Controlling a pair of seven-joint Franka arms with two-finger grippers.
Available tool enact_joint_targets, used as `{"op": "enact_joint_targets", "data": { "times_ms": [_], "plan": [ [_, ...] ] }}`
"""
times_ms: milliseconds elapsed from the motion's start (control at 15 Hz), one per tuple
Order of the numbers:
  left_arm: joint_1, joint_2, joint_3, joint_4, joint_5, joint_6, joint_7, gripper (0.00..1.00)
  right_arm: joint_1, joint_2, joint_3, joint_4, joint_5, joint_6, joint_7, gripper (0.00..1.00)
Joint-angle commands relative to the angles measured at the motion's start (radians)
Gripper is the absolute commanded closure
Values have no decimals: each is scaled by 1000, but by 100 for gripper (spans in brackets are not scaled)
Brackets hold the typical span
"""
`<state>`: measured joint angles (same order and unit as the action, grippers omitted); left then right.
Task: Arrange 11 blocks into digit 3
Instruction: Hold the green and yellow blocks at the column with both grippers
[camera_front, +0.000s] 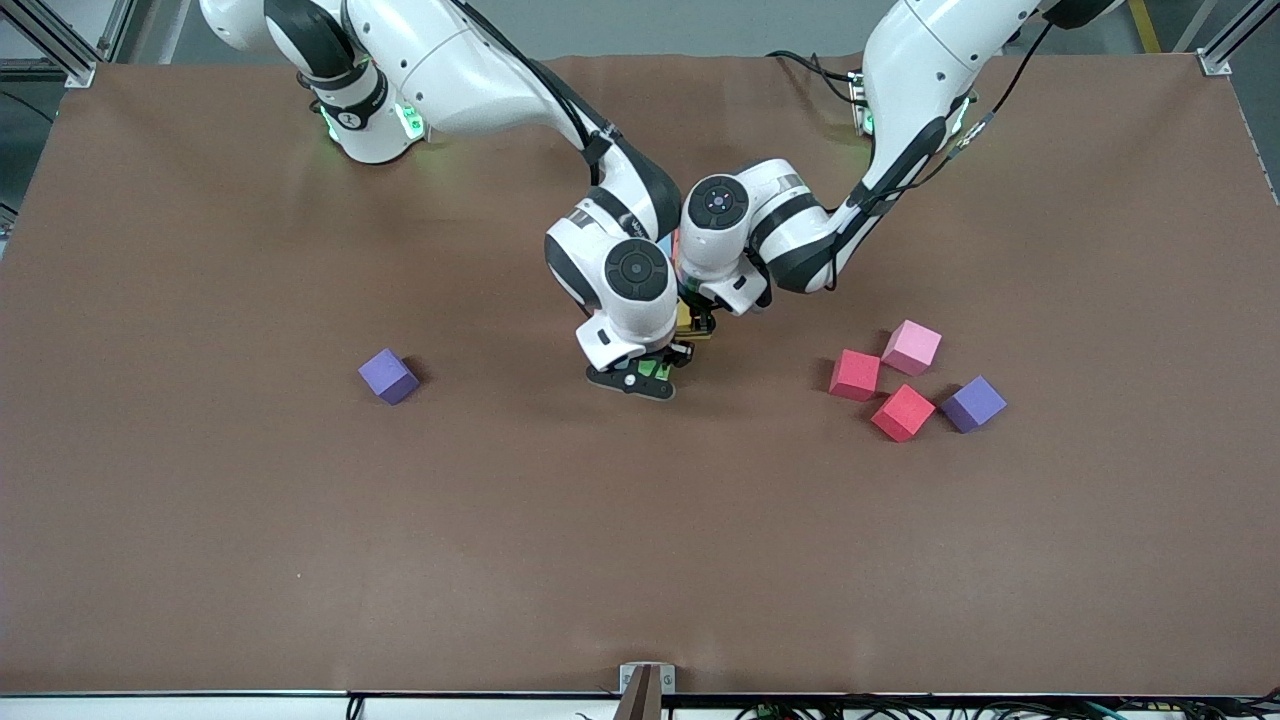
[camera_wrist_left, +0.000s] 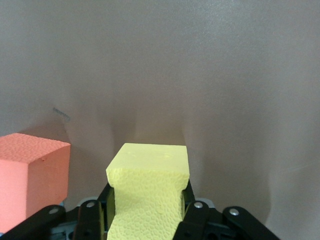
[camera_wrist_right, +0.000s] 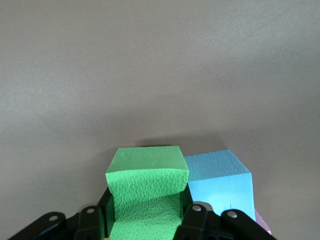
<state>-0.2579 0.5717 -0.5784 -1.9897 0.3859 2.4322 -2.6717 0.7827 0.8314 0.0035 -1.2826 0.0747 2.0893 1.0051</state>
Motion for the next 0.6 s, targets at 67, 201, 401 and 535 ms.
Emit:
{"op": "enact_joint_targets", "data": {
  "times_ms": [67, 201, 401, 535],
  "plan": [
    [-38, 70, 5, 86, -1, -13, -10, 70, 61, 11, -5, 19, 7, -14, 24, 100],
    [-38, 68, 5, 86, 1, -13, -10, 70, 66, 11, -5, 19, 8, -12, 27, 100],
    [-38, 66, 5, 88, 1, -12, -8, 68, 64, 12, -5, 19, 4, -8, 26, 100],
    [-37, 68, 5, 88, 1, -12, -8, 68, 56, 11, -7, 20, 2, -8, 24, 100]
  ]
}}
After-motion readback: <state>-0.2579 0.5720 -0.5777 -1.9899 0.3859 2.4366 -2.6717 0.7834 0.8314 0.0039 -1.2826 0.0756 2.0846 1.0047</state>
